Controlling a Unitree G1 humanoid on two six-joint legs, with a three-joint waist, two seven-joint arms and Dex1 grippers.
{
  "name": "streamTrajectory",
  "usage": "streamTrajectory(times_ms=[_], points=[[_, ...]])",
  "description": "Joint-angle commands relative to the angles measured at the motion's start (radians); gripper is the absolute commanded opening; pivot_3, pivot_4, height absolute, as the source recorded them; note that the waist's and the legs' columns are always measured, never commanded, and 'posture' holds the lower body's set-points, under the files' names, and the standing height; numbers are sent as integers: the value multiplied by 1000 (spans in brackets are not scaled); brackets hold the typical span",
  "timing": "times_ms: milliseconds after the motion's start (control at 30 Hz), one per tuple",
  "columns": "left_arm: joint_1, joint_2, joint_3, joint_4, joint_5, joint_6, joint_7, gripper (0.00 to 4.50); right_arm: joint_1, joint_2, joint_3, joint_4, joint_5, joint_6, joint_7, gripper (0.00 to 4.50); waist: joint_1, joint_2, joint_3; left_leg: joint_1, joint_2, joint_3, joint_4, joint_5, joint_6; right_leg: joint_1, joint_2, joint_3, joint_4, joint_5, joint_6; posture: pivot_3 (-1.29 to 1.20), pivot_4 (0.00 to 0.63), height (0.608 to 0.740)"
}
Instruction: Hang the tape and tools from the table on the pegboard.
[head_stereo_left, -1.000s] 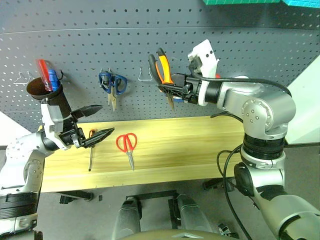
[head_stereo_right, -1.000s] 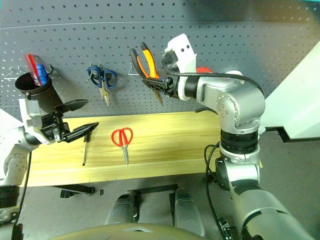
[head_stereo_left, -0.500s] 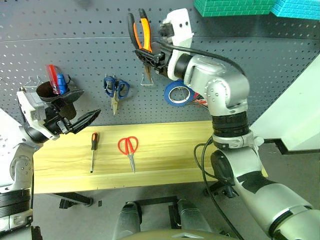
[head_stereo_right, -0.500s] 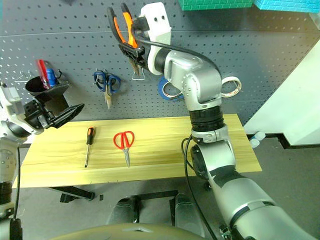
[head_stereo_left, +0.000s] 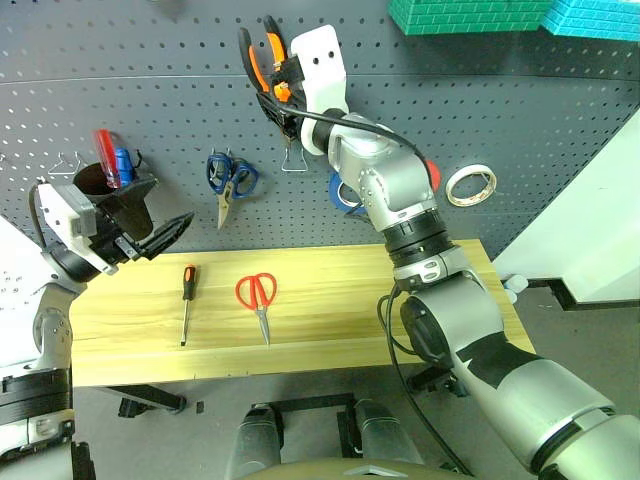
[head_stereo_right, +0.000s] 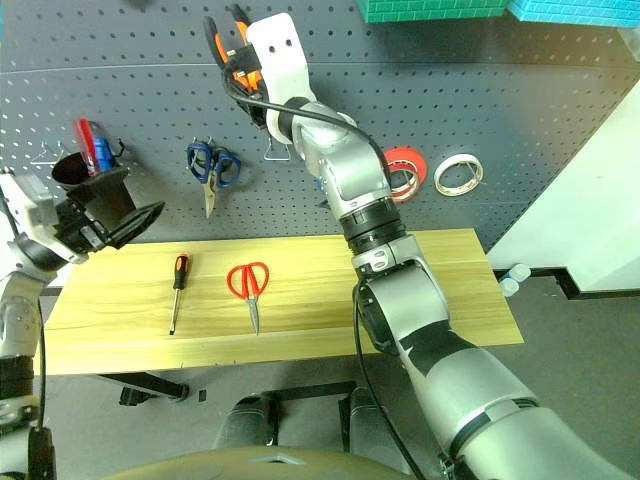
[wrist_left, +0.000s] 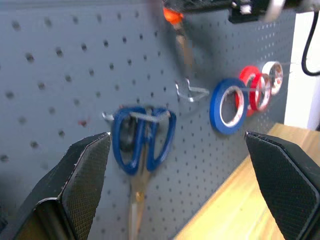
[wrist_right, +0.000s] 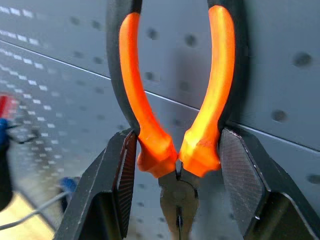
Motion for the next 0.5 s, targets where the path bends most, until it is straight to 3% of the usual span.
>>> streamTrajectory(times_ms=[33, 167, 500], points=[[1, 6, 16, -36, 10, -25, 16, 4500, -45, 12, -31, 47, -9, -56, -36, 2150, 0, 0, 0, 1, 0, 0, 0, 0, 0, 1, 0, 0, 0, 0, 0, 215, 43, 740], [6, 8, 20, -41, 16, -24, 22, 4500, -44, 19, -32, 88, -14, -64, -53, 2150, -1, 0, 0, 9, 0, 0, -1, 0, 0, 9, 0, 0, 0, 1, -2, 221, 45, 740], [26, 2, 5, -42, 34, -37, 32, 4500, -10, 7, 2, 82, -55, -30, -58, 2150, 2, 0, 0, 11, 0, -1, -1, 0, 0, 11, 0, 0, 0, 1, -2, 213, 54, 740]])
